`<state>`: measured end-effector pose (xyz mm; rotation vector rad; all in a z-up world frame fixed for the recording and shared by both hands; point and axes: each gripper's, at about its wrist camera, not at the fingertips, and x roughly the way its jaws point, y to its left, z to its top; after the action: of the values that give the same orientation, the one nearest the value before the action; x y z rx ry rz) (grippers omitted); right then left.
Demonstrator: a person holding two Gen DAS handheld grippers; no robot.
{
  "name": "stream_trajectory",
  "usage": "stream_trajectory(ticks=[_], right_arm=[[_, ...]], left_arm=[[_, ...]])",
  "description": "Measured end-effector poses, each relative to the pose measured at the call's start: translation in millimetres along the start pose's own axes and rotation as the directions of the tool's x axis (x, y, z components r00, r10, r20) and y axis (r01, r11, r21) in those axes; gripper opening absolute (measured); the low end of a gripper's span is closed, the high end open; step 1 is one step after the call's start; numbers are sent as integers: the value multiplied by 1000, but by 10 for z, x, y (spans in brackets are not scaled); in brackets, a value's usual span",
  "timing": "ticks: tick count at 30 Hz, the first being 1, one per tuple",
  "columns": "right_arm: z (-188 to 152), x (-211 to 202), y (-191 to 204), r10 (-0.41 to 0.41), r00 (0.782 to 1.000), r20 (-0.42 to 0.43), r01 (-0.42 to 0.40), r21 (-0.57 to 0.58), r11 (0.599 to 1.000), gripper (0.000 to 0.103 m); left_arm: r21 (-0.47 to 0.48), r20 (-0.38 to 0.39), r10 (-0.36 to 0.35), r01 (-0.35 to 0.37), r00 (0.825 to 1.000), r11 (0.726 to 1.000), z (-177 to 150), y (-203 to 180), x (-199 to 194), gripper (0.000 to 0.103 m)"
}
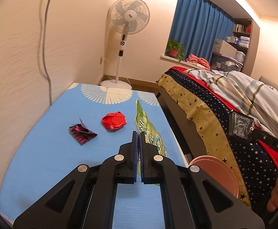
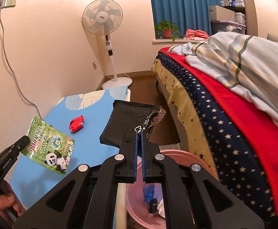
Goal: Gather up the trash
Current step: 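Carry the black pouch over the pink bin with the right tool while the left tool carries the green bag, then open both tools over the pink bin to drop the pouch and green bag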
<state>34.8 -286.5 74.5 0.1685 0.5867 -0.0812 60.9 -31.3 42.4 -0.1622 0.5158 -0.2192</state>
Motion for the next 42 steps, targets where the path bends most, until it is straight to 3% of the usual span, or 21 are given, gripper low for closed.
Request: stream_trajectory(ticks=[10,30,42], right_arm=[[-238,-26,-279,-111,994,14,111,25,994,4],[-294,259,-561,-216,975,-50,220,93,971,4],[-344,333,-693,-275,957,-89,284,113,952,4]], left_arm=[[45,-7,-44,44,999,998,-34,-236,60,2],[104,-53,-172,177,984,979,-207,-896,359,2],[134,-151,-221,241,964,961,-462,-1266,696,2]])
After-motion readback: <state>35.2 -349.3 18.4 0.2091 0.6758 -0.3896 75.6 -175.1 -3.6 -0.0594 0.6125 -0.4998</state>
